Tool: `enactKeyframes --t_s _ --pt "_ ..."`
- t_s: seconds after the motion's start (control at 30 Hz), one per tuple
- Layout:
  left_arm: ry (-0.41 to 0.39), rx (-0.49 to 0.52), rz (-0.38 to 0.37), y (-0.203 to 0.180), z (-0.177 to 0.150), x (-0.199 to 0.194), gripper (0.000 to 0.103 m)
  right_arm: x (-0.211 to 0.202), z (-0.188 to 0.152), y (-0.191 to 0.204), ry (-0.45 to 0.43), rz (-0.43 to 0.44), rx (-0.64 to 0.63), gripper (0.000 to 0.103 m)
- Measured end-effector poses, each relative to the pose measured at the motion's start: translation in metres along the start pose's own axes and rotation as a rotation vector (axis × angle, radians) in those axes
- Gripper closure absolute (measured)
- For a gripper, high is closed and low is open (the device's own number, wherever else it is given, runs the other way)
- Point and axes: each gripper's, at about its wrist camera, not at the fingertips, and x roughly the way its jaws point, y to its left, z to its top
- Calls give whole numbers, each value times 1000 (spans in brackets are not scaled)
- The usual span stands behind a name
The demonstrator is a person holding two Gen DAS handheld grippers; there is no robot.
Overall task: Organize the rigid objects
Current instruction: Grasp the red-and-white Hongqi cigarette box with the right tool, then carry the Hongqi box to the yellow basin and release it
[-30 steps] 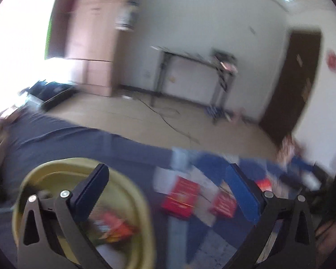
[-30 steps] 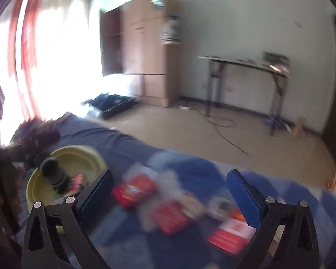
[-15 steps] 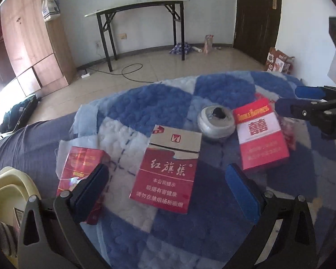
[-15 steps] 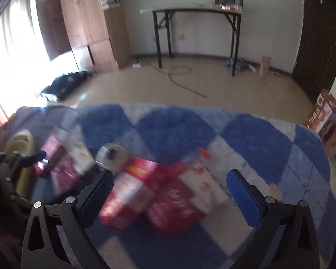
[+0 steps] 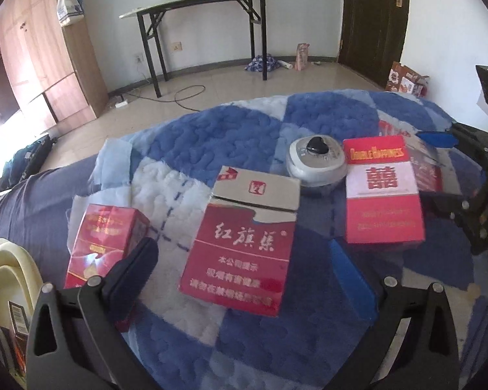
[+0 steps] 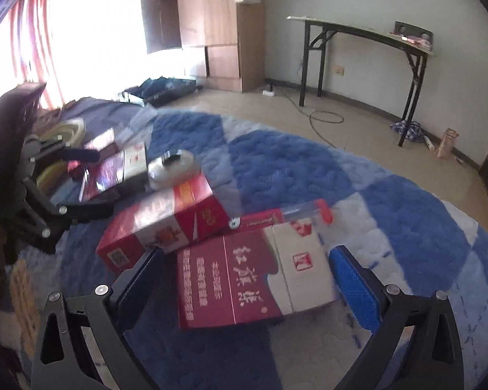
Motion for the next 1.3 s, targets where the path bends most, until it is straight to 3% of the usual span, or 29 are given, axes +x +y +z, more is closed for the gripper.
enactKeyframes --t_s 0.07,0.23,0.27,0.3,0.37,0.57,0.63,0.8,0.9,1.0,1.1,1.2,1.23,1.3 --pt "-19 3 24 -2 1 -1 0 6 -2 0 19 -57 -28 0" --pt "-24 15 -10 -4 0 2 3 23 -3 1 58 -64 -44 0" --pt "-13 20 -7 -5 0 5 17 21 -3 2 61 -71 -48 1" --pt "-3 24 -10 -5 0 7 38 21 -1 3 63 -75 -49 4" --pt "-10 39 -4 -6 -2 6 42 20 1 4 60 -72 -52 9" --pt "-42 50 -24 -3 3 -14 46 9 1 5 100 -83 -65 11" --pt "-109 27 -21 8 9 -45 46 -5 4 3 100 -109 -70 11" --pt "-266 -59 58 50 12 -136 46 -61 23 9 -54 -84 -36 11" --pt "-320 -87 175 76 -2 -188 46 -83 42 41 -144 -22 -37 11" --pt "-382 -157 245 116 -34 -245 46 -80 61 92 -158 7 -55 11" --pt "-333 -242 318 155 -64 -263 46 -70 73 152 -164 121 -92 11" --pt "-181 -306 335 187 -93 -248 46 -53 89 222 -133 230 -192 11" --pt "-121 -298 339 191 -100 -241 45 -43 97 253 -94 300 -238 12" --pt "-40 -255 374 199 -115 -234 45 -31 102 294 -41 352 -307 12"
